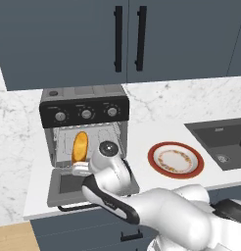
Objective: Pick up the kebab skewer and baguette bread, and place them inside the toaster oven. Close the toaster oven door and start by setting the timer.
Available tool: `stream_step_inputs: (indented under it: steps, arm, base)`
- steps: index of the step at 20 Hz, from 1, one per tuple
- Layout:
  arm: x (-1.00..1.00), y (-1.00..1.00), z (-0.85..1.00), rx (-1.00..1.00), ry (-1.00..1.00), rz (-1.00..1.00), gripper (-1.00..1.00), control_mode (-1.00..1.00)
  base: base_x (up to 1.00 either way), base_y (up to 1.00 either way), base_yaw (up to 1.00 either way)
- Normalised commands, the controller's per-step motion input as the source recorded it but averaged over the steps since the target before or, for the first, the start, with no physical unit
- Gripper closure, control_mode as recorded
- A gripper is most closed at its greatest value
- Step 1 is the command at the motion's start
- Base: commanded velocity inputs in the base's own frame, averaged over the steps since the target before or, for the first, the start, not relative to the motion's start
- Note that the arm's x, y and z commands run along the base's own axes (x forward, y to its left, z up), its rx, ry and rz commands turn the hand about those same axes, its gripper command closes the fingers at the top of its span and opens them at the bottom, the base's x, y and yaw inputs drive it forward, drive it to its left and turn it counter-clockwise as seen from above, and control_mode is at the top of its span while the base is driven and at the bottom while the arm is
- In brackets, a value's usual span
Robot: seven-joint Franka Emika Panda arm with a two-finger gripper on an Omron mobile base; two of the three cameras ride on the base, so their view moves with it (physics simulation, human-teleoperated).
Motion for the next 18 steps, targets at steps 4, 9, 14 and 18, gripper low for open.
stream_step_inputs:
  steps: [4,9,14,18]
  arm:
    - [0.27,0.0,0.0,0.0,0.0,0.0,-1.0,-1.0]
    - [0.24,0.0,0.0,0.0,0.0,0.0,-1.0,-1.0]
    - [0.17,0.0,0.02,0.0,0.0,0.0,-1.0,-1.0]
    - [0.09,0.0,0.02,0.0,0.0,0.0,-1.0,-1.0]
  base:
    - [0.0,0.0,0.0]
    - [0.0,0.0,0.0]
    - [0.0,0.0,0.0]
    - [0.0,0.0,0.0]
